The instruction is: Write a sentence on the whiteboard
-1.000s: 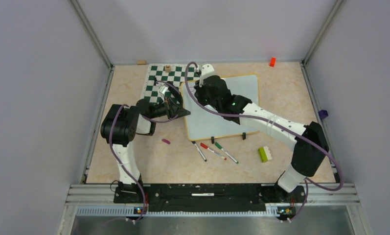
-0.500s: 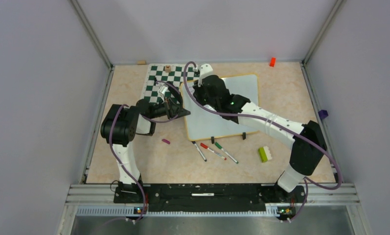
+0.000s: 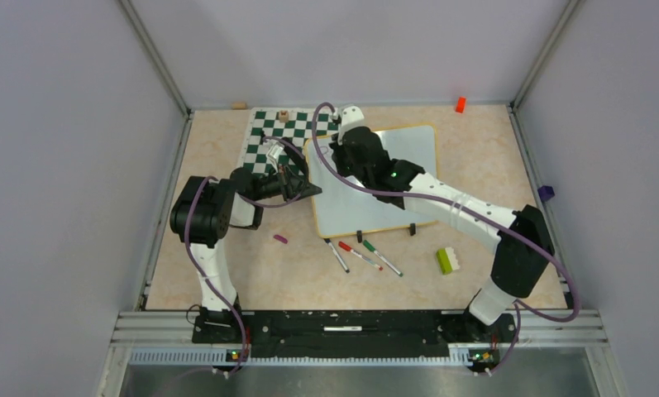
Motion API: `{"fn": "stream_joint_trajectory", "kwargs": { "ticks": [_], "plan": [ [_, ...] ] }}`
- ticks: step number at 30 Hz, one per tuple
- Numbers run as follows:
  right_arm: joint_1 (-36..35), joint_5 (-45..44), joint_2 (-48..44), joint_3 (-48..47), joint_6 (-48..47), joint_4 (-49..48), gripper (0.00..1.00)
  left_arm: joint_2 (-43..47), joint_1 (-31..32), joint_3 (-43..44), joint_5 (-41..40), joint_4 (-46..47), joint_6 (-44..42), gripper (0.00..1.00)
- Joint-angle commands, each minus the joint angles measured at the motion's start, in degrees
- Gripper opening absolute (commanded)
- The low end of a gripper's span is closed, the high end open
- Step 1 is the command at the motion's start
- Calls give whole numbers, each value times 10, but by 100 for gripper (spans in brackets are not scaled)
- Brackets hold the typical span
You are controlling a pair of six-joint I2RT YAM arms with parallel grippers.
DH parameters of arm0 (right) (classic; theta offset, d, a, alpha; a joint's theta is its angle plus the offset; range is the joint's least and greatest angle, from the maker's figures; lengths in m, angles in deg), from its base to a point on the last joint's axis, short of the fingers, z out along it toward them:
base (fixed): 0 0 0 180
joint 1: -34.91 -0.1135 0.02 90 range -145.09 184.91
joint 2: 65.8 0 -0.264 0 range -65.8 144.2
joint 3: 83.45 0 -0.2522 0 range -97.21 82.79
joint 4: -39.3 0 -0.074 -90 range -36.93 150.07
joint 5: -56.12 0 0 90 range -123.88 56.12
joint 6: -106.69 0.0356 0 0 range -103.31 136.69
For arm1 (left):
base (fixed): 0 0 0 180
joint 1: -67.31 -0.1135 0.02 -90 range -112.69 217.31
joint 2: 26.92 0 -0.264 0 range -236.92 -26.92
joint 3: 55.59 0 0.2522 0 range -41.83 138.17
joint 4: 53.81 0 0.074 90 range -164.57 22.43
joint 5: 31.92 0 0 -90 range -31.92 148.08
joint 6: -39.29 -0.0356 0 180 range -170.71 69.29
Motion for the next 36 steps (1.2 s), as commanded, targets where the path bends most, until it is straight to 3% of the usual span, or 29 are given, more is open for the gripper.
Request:
{"fn": "stream_joint_trajectory", "kwargs": {
  "ticks": [1,21,36],
  "plan": [
    [6,-51,-20,-4,-14,21,0,28,2,-3,27,67,-2,0],
    [5,10,-44,39,-10,20,0,28,2,-4,26,67,-1,0],
    [6,70,6,-11,9,2,0,29,2,-4,28,67,-2,0]
  ]
}}
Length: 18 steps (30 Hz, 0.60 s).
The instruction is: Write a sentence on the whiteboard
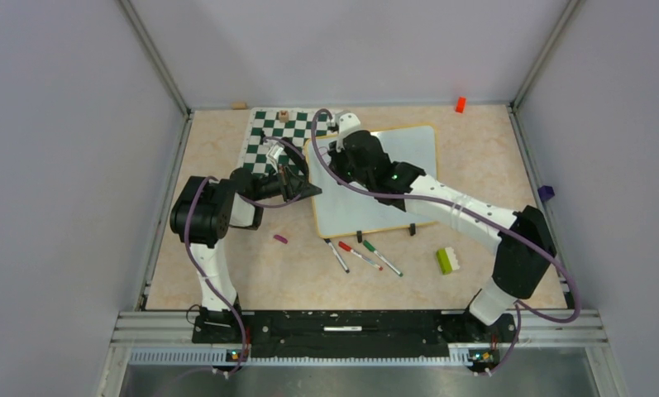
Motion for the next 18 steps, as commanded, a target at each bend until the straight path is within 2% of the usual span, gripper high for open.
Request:
{"fn": "stream_joint_trajectory", "kwargs": {
  "ticks": [1,5,13,18],
  "plan": [
    [5,13,17,-35,7,-13,0,30,1,-3,24,63,-1,0],
    [6,15,5,-37,8,-12,0,30,1,-4,24,63,-1,0],
    [27,93,-79,9,28,-38,0,29,1,-2,24,62,-1,0],
    [52,79,-132,53,38,-40,0,29,1,0,22,48,-6,0]
  ]
}}
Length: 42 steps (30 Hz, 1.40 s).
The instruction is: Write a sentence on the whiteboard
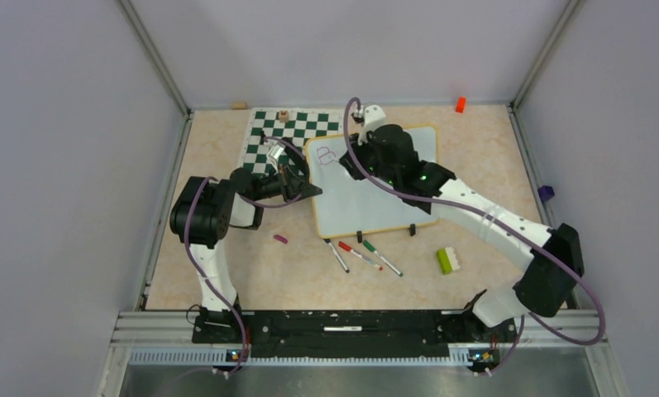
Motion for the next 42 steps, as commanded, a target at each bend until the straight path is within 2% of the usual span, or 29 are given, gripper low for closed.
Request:
{"fn": "stream_joint_trajectory", "kwargs": {
  "ticks": [1,8,26,30,42],
  "plan": [
    [23,-6,-68,29,12,-32,0,25,1,1,17,42,-5,0],
    [30,-48,-103,63,-2,-34,0,23,1,3,17,38,-7,0],
    [31,-52,-132,96,-21,-40,0,14,1,22,30,29,-4,0],
    [31,-47,-117,82,-30,-35,0,4,1,24,33,58,17,0],
    [27,-24,-55,31,-42,-36,0,11,1,14,26,58,11,0]
  ]
}}
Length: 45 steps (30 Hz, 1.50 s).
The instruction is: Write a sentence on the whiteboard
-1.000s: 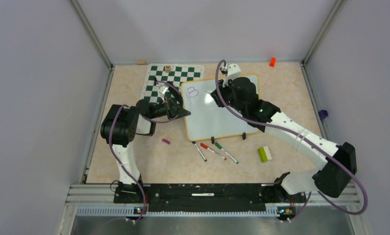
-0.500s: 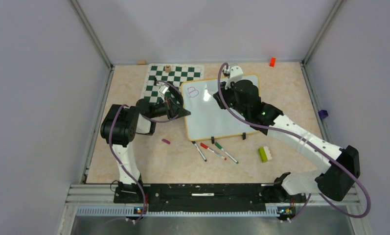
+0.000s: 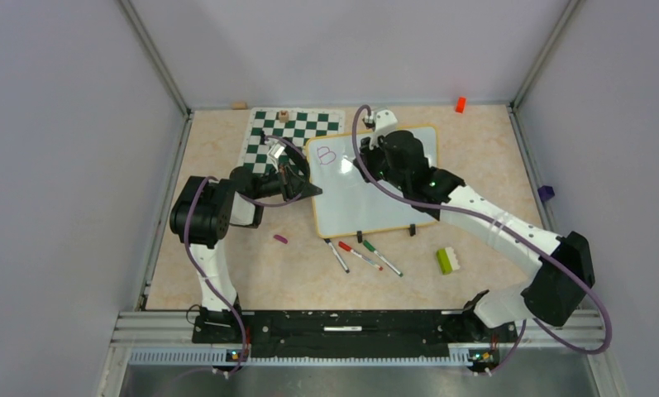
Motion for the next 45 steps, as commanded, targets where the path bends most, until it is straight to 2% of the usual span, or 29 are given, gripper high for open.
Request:
{"fn": "stream_joint_trajectory", "kwargs": {
  "ticks": [1,26,45],
  "plan": [
    [-1,7,12,-43,-13,-19,0,11,1,4,11,59,4,0],
    [-6,8,75,-83,-19,-26,0,15,2,0,10,59,2,0],
    [-6,-67,88,-95,-18,-2,0,15,2,0,11,59,1,0]
  ]
}}
